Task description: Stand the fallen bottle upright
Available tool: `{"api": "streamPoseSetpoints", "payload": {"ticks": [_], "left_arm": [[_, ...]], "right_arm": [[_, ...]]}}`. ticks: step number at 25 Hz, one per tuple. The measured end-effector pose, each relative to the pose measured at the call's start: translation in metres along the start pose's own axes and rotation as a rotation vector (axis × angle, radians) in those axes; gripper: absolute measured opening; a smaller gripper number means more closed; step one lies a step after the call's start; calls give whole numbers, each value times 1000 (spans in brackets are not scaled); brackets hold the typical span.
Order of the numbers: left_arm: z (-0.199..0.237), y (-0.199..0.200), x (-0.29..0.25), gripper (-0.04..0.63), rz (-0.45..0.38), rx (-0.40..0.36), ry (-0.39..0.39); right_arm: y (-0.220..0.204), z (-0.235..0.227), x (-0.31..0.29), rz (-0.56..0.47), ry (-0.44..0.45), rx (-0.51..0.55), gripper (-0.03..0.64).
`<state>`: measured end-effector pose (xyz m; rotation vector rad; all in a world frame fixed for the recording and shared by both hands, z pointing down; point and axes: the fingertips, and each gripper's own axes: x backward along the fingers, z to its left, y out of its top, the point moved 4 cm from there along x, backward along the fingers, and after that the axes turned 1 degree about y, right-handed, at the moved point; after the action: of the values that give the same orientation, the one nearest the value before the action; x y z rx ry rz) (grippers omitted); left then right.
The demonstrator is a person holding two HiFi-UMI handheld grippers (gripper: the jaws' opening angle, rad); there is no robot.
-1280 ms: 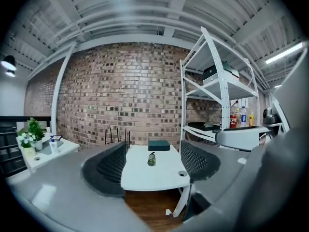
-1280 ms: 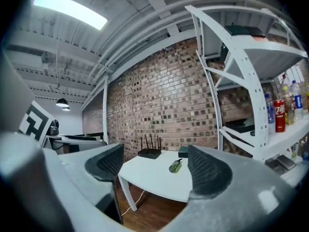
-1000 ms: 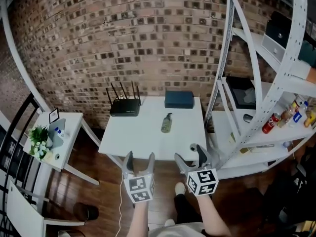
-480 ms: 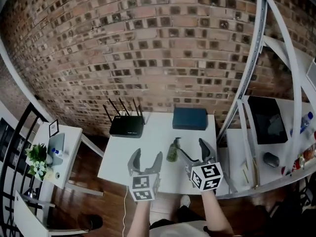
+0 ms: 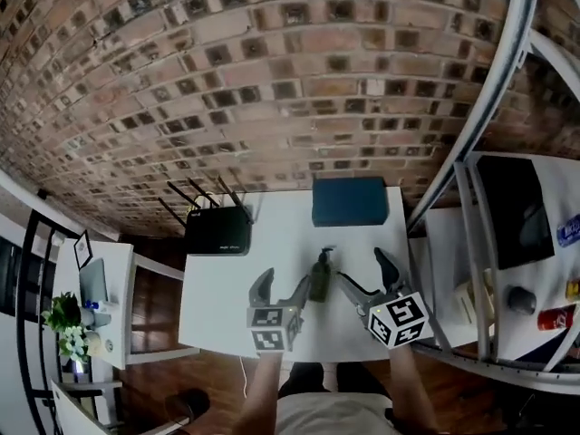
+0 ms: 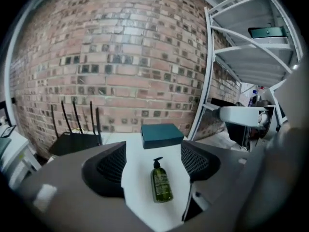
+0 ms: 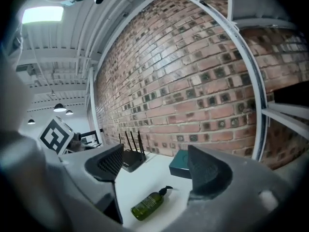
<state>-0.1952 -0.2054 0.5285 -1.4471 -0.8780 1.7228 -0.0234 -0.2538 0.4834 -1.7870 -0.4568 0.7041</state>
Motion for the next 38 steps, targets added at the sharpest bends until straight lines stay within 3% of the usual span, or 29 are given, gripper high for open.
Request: {"api": "streamPoseSetpoints", "payload": {"ticks": [6, 12, 16, 25, 27, 31, 38], "left_arm": [[-6, -41, -72, 364, 228, -6, -114], [-16, -73, -138, 318, 410, -25, -204], [-13, -91, -178, 318, 505, -58, -188], [-17, -120, -215, 220, 704, 72, -275], [-22, -122, -217, 161, 719, 82, -314], [-31, -114, -201, 151, 725, 61, -380], [-37, -63, -141, 146, 495, -10, -388]], "right_arm": [[-36, -35, -7, 108, -71, -79, 402], [-58, -53, -19, 158, -75, -122, 402], [-68, -63, -23, 175, -77, -140, 402], [-63, -76, -17, 180, -93, -138, 402], [-60, -80, -14, 173, -102, -138, 402], [-56, -73, -8, 184, -101, -130, 402], [-29, -59, -6, 151, -74, -50, 402]]}}
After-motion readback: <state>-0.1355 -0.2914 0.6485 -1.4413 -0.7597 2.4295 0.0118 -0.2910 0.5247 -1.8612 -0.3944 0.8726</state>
